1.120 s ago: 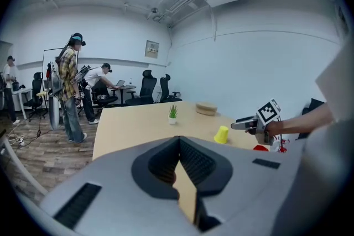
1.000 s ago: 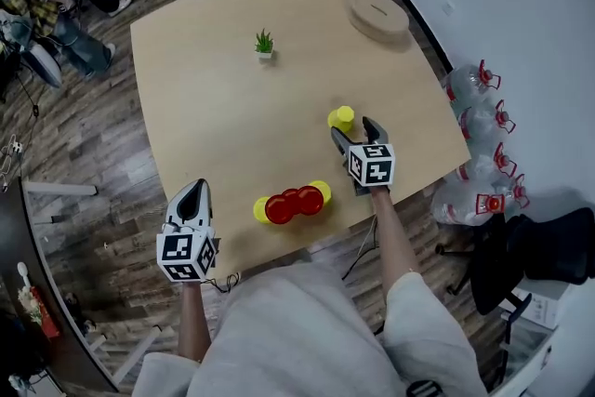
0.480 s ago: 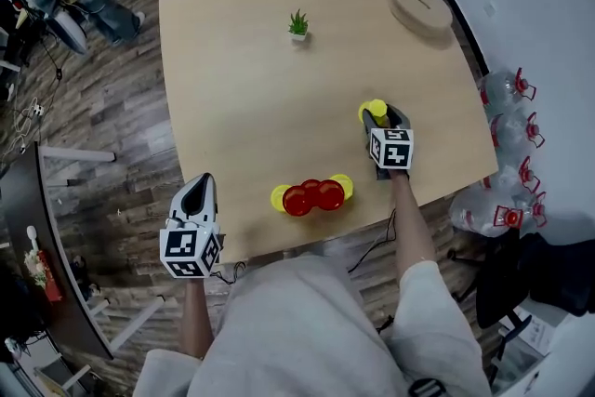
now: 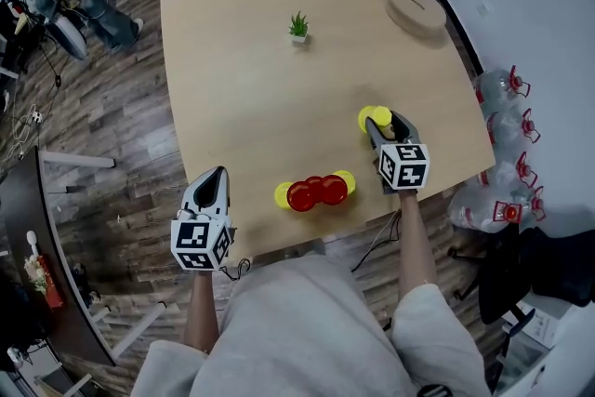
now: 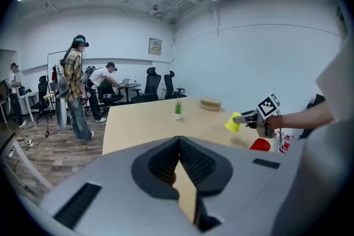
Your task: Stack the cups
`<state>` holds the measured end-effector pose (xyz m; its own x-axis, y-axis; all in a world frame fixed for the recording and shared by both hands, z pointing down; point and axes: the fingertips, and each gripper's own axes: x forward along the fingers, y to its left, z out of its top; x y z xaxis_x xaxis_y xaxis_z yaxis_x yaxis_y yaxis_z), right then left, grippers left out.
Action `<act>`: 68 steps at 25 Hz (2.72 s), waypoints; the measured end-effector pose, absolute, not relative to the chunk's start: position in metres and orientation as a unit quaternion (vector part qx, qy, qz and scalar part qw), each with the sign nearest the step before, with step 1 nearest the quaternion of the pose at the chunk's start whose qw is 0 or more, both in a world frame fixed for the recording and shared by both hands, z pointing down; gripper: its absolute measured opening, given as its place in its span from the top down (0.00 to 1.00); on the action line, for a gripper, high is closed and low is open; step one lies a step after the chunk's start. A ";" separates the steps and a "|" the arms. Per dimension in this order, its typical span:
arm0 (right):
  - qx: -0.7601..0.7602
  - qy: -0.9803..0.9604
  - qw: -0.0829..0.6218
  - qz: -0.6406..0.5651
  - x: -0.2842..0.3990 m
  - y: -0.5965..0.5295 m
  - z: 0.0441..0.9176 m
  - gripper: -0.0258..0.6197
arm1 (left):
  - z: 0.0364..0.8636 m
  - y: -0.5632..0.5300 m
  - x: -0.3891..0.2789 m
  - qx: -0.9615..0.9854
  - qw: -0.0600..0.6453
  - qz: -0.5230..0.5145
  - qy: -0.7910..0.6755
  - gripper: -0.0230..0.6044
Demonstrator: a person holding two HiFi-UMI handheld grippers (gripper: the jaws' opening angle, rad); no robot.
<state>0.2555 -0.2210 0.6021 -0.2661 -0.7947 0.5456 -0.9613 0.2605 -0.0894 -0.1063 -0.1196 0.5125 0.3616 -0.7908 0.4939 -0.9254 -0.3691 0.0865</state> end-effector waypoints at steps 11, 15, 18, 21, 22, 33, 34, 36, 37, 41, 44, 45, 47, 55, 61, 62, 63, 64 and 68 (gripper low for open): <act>0.556 -0.779 0.213 0.198 0.214 -0.119 0.539 0.58 | 0.516 -0.114 -0.081 0.835 0.182 0.164 -0.492 0.95; 0.562 -0.775 0.217 0.191 0.200 -0.093 0.523 0.58 | 0.517 -0.111 -0.078 0.841 0.184 0.157 -0.483 0.95; 0.571 -0.770 0.215 0.188 0.195 -0.079 0.513 0.58 | 0.516 -0.109 -0.078 0.844 0.184 0.152 -0.480 0.95; 0.573 -0.770 0.209 0.189 0.186 -0.069 0.503 0.58 | 0.517 -0.107 -0.081 0.845 0.186 0.148 -0.478 0.95; 0.570 -0.772 0.209 0.188 0.182 -0.066 0.500 0.58 | 0.517 -0.106 -0.082 0.846 0.186 0.147 -0.478 0.95; 0.514 -0.805 0.228 0.190 0.117 -0.056 0.500 0.58 | 0.512 -0.107 -0.089 0.847 0.183 0.140 -0.479 0.95; 0.507 -0.808 0.235 0.188 0.112 -0.055 0.502 0.58 | 0.512 -0.107 -0.089 0.847 0.183 0.139 -0.480 0.95; 0.497 -0.811 0.248 0.184 0.105 -0.053 0.507 0.58 | 0.512 -0.107 -0.090 0.846 0.183 0.137 -0.481 0.95; 0.495 -0.812 0.252 0.181 0.103 -0.052 0.509 0.58 | 0.512 -0.107 -0.091 0.846 0.183 0.136 -0.482 0.95; 0.490 -0.813 0.258 0.181 0.098 -0.054 0.511 0.58 | 0.510 -0.108 -0.096 0.845 0.183 0.134 -0.485 0.95; 0.486 -0.813 0.264 0.182 0.096 -0.056 0.514 0.58 | 0.511 -0.110 -0.097 0.844 0.184 0.133 -0.485 0.95; 0.486 -0.813 0.265 0.182 0.095 -0.056 0.515 0.58 | 0.511 -0.110 -0.097 0.844 0.185 0.133 -0.486 0.95; 0.485 -0.812 0.267 0.184 0.094 -0.056 0.517 0.57 | 0.510 -0.111 -0.099 0.844 0.184 0.134 -0.486 0.95; 0.483 -0.822 0.247 0.174 0.092 -0.054 0.506 0.47 | 0.511 -0.112 -0.099 0.844 0.183 0.135 -0.486 0.95; 0.515 -0.827 0.171 0.145 0.103 -0.068 0.458 0.50 | 0.508 -0.113 -0.097 0.846 0.180 0.137 -0.484 0.95; 0.525 -0.825 0.157 0.140 0.108 -0.071 0.451 0.50 | 0.508 -0.113 -0.097 0.846 0.179 0.137 -0.484 0.95; 0.535 -0.821 0.146 0.134 0.115 -0.075 0.444 0.51 | 0.508 -0.113 -0.096 0.846 0.178 0.138 -0.484 0.95; 0.545 -0.817 0.137 0.129 0.124 -0.079 0.439 0.52 | 0.508 -0.113 -0.096 0.846 0.178 0.138 -0.484 0.95; 0.582 -0.795 0.118 0.123 0.159 -0.090 0.437 0.55 | 0.509 -0.113 -0.097 0.845 0.177 0.141 -0.485 0.95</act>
<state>0.1587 -0.0899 0.4373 -0.2950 -0.8967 0.3301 -0.9545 0.2924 -0.0588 -0.0971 -0.1134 0.5085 0.4899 -0.7693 0.4101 -0.8692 -0.4674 0.1614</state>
